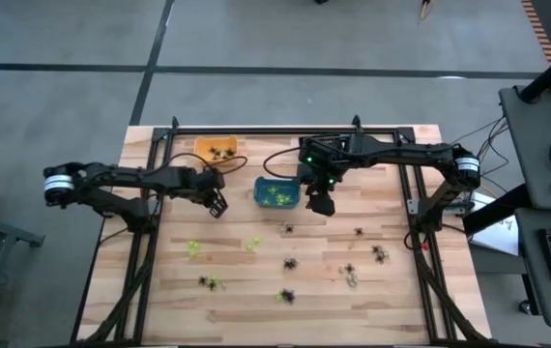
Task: Sort Halloween decoration
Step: Put the green spider toy into the blue bin
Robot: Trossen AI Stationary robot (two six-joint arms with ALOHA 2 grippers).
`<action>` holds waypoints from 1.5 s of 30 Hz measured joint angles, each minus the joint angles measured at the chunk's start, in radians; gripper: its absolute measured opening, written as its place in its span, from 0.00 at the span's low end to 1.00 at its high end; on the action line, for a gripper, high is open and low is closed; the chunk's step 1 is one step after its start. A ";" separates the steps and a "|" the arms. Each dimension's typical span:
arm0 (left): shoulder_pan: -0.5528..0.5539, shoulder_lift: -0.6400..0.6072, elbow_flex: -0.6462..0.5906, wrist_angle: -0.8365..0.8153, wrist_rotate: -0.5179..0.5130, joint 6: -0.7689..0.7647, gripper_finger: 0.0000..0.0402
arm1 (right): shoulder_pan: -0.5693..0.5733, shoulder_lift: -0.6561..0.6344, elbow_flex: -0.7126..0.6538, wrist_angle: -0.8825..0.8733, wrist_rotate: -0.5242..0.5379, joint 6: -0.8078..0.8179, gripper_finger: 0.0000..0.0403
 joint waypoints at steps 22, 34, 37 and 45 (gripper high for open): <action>-0.019 -0.196 0.061 0.260 0.163 0.262 0.00 | 0.000 -0.002 -0.183 0.253 0.000 -0.107 0.54; -0.019 -0.001 0.058 0.791 0.228 0.448 0.00 | -0.046 -0.017 -0.257 0.529 -0.007 -0.202 0.54; -0.019 0.073 0.057 0.841 0.216 0.451 0.00 | -0.048 -0.022 -0.272 0.578 -0.019 -0.202 0.54; -0.019 0.231 0.073 0.876 0.213 0.463 0.00 | -0.048 -0.056 -0.348 0.664 -0.020 -0.097 0.54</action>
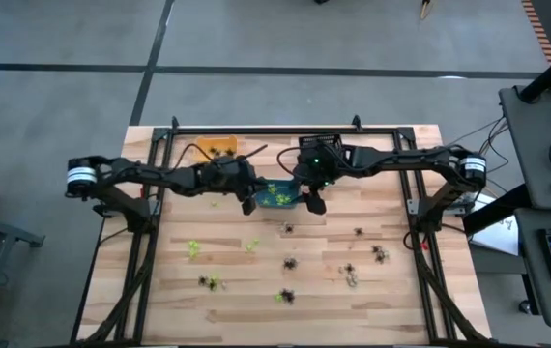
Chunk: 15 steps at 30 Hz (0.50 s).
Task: Sort Halloween decoration
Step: Put the green spider toy into the blue bin
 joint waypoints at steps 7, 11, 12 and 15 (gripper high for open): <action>0.001 0.076 0.048 0.000 -0.003 0.002 0.00 | 0.002 -0.024 -0.077 0.091 0.003 0.115 0.54; 0.001 0.081 0.058 0.004 -0.003 0.014 0.00 | 0.002 -0.025 -0.097 0.094 0.010 0.131 0.54; 0.001 0.080 0.058 0.003 -0.003 0.015 0.00 | 0.002 -0.025 -0.099 0.095 0.010 0.130 0.54; 0.001 0.080 0.062 0.005 -0.003 0.017 0.00 | 0.002 -0.025 -0.106 0.095 0.010 0.116 0.54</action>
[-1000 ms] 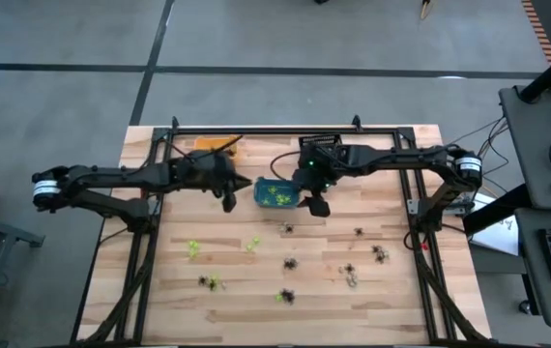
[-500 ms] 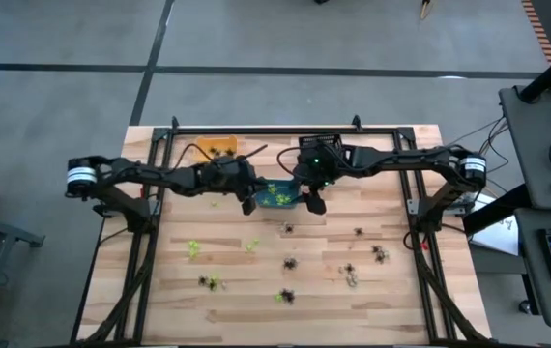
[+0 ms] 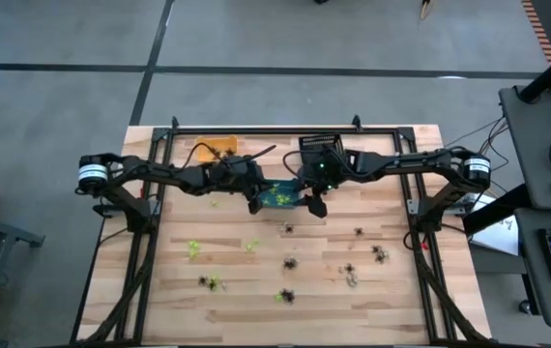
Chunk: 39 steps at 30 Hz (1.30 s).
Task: Sort Halloween decoration
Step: Put the green spider toy into the blue bin, then put the black spider toy into the yellow bin
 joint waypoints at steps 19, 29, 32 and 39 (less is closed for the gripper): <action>0.000 -0.001 0.000 0.007 -0.103 -0.004 0.24 | -0.097 0.001 0.000 0.083 0.000 -0.239 0.54; -0.002 -0.011 0.034 0.009 -0.053 0.035 0.32 | -0.127 0.001 0.000 0.007 -0.003 0.093 0.54; -0.004 -0.013 0.050 0.007 0.006 0.041 0.31 | -0.101 0.001 0.000 -0.067 -0.002 0.229 0.54; -0.039 -0.027 0.044 -0.005 0.017 0.038 0.29 | 0.013 0.001 0.000 -0.365 0.001 0.489 0.54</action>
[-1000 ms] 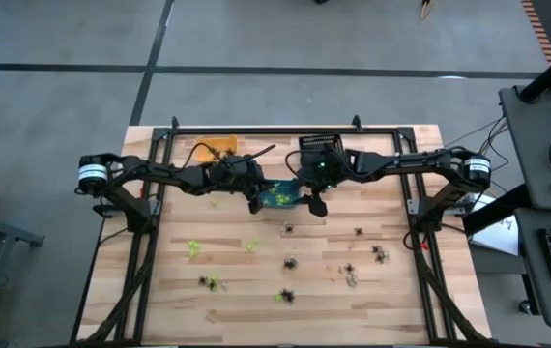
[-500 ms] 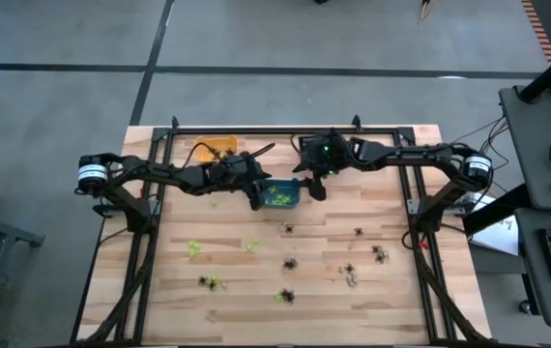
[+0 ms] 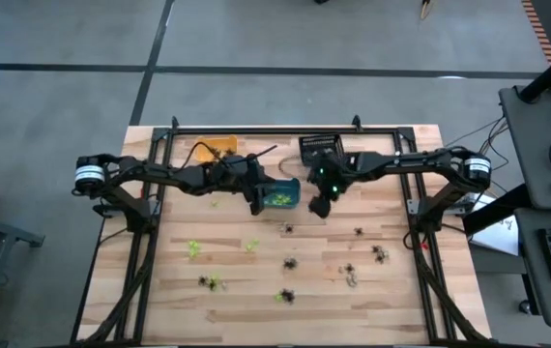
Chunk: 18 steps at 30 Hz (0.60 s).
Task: Sort Halloween decoration
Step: Put the black spider toy into the yellow bin
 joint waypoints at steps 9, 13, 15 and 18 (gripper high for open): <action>-0.058 -0.066 -0.001 -0.001 0.000 0.023 0.29 | 0.174 0.000 0.000 -0.373 0.114 0.299 0.54; -0.062 -0.115 -0.001 -0.012 0.000 0.040 0.29 | 0.249 0.000 0.000 -0.514 0.178 0.382 0.54; -0.062 -0.137 -0.001 -0.018 0.000 0.043 0.29 | 0.279 0.000 0.000 -0.557 0.207 0.411 0.54; -0.061 -0.165 -0.001 -0.017 0.000 0.045 0.29 | 0.309 0.000 -0.002 -0.558 0.220 0.439 0.54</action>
